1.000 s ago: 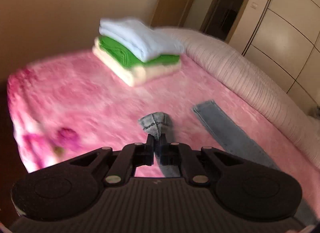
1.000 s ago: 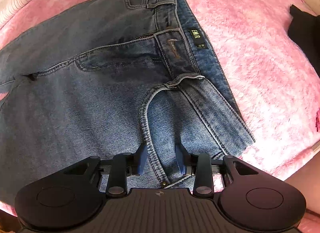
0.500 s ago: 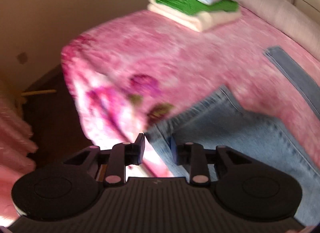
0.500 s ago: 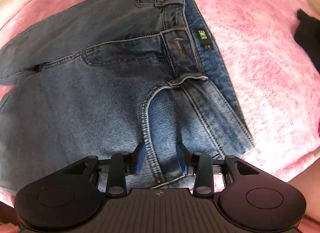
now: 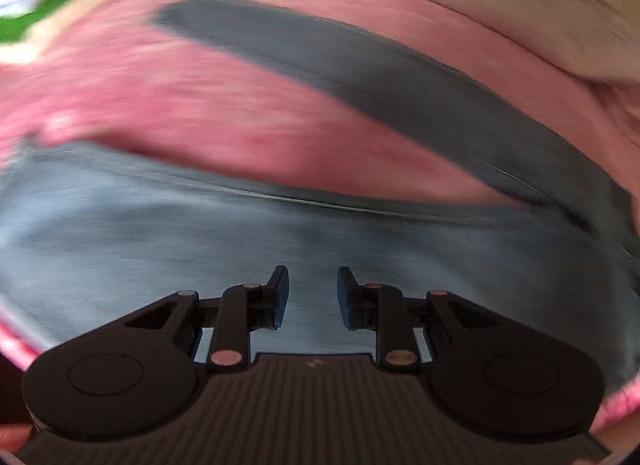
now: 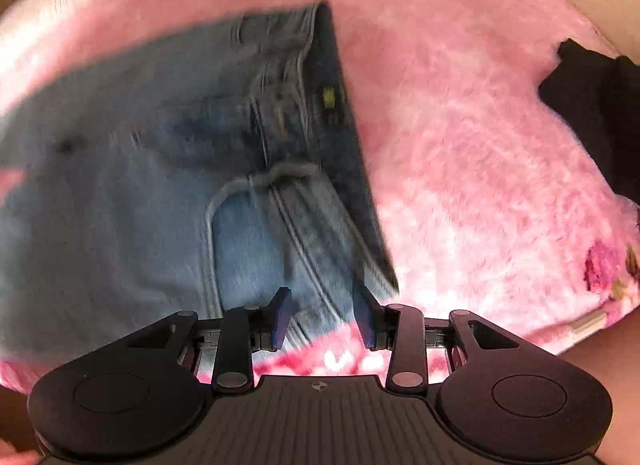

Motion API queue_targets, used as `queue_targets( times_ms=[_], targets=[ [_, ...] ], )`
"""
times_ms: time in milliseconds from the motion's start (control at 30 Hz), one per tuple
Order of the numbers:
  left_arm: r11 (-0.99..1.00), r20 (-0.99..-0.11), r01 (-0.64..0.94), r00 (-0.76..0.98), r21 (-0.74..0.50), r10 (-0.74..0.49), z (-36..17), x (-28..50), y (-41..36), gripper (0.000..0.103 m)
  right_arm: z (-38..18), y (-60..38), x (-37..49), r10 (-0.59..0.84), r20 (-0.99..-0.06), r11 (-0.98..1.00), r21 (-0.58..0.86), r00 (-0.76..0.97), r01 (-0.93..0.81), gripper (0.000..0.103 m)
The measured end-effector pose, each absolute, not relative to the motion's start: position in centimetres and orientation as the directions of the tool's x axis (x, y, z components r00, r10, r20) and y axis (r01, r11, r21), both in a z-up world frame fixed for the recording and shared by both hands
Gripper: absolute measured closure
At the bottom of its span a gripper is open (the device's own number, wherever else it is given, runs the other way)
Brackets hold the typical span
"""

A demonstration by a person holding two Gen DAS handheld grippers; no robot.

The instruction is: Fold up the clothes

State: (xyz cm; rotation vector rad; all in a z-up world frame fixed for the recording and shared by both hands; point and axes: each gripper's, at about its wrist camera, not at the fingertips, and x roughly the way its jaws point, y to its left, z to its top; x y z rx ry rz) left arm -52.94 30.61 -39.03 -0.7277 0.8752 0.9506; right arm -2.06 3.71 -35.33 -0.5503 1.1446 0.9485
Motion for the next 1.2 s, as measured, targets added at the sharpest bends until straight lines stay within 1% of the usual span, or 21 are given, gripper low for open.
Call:
queue_targets(
  times_ms=[33,133,200,267,367,400,500,567,633,700,767,833,900,1000,1033,1067,1100,1200],
  targets=[
    [0.440,-0.873,-0.884,0.334,-0.159,0.355,-39.2,-51.3,29.9,0.081,-35.0,3.6,-1.6,0.374,-0.922,0.522,0.117,0.103,-0.845,0.065],
    [0.488,-0.876,-0.858,0.354,-0.163,0.329,-39.8,-48.2,28.4,0.081,-35.7,4.7,0.4,0.400,-0.912,0.513,0.143,0.088,-0.847,0.065],
    [0.538,-0.890,-0.836,0.321,-0.106,0.324,-40.4,-46.5,27.4,0.081,-36.8,5.2,1.0,0.394,-0.916,0.481,0.141,0.069,-0.865,0.066],
    [0.576,-0.908,-0.816,0.271,-0.040,0.320,-41.1,-45.6,26.8,0.081,-38.0,4.9,0.6,0.358,-0.928,0.426,0.065,0.102,-0.902,0.075],
    [0.569,-0.914,-0.822,0.238,-0.010,0.329,-41.2,-45.3,26.5,0.082,-37.3,4.2,1.2,0.345,-0.929,0.486,0.052,0.136,-0.873,0.075],
    [0.565,-0.911,-0.825,0.246,-0.017,0.331,-41.0,-45.1,26.5,0.082,-36.8,4.1,1.5,0.338,-0.930,0.515,0.053,0.146,-0.856,0.075],
    [0.582,-0.893,-0.812,0.295,-0.047,0.340,-40.2,-43.6,27.1,0.082,-34.9,4.8,0.7,0.436,-0.881,0.469,0.047,0.185,-0.882,0.074],
    [0.608,-0.880,-0.792,0.326,-0.054,0.346,-40.2,-41.9,27.2,0.082,-35.5,6.5,0.0,0.477,-0.866,0.430,0.083,0.149,-0.899,0.074],
    [0.611,-0.880,-0.789,0.331,-0.060,0.341,-41.3,-40.5,28.2,0.082,-36.0,8.3,-0.6,0.515,-0.850,0.391,0.118,0.110,-0.913,0.074],
    [0.597,-0.901,-0.800,0.297,-0.055,0.316,-42.6,-40.0,29.3,0.081,-38.2,10.2,-1.0,0.488,-0.867,0.393,0.114,0.102,-0.912,0.074],
    [0.584,-0.918,-0.810,0.270,-0.053,0.291,-43.3,-39.7,30.2,0.080,-40.4,11.1,-0.8,0.432,-0.894,0.420,0.083,0.119,-0.904,0.072],
    [0.586,-0.917,-0.808,0.274,-0.057,0.289,-42.4,-40.0,30.6,0.081,-39.4,11.5,-1.0,0.398,-0.906,0.475,0.067,0.146,-0.878,0.072],
    [0.599,-0.914,-0.800,0.274,-0.043,0.299,-41.8,-40.5,30.5,0.080,-37.2,11.2,-2.1,0.412,-0.894,0.491,0.055,0.176,-0.869,0.072],
    [0.561,-0.931,-0.826,0.241,-0.050,0.272,-42.6,-41.9,30.4,0.080,-35.4,10.5,-5.3,0.445,-0.882,0.481,0.092,0.152,-0.872,0.071],
    [0.539,-0.938,-0.841,0.225,-0.051,0.263,-43.1,-42.5,30.1,0.080,-35.6,10.4,-6.3,0.438,-0.890,0.478,0.109,0.129,-0.871,0.071],
    [0.518,-0.942,-0.854,0.213,-0.051,0.258,-43.4,-43.1,29.9,0.080,-36.1,10.4,-7.6,0.414,-0.904,0.478,0.115,0.107,-0.871,0.071],
    [0.507,-0.947,-0.861,0.202,-0.050,0.250,-43.4,-43.5,29.7,0.079,-36.8,10.1,-8.6,0.372,-0.921,0.492,0.090,0.116,-0.866,0.071],
    [0.493,-0.961,-0.869,0.170,-0.042,0.217,-42.7,-44.3,29.6,0.079,-38.9,9.2,-11.8,0.240,-0.960,0.532,0.003,0.147,-0.847,0.070]
  ],
)
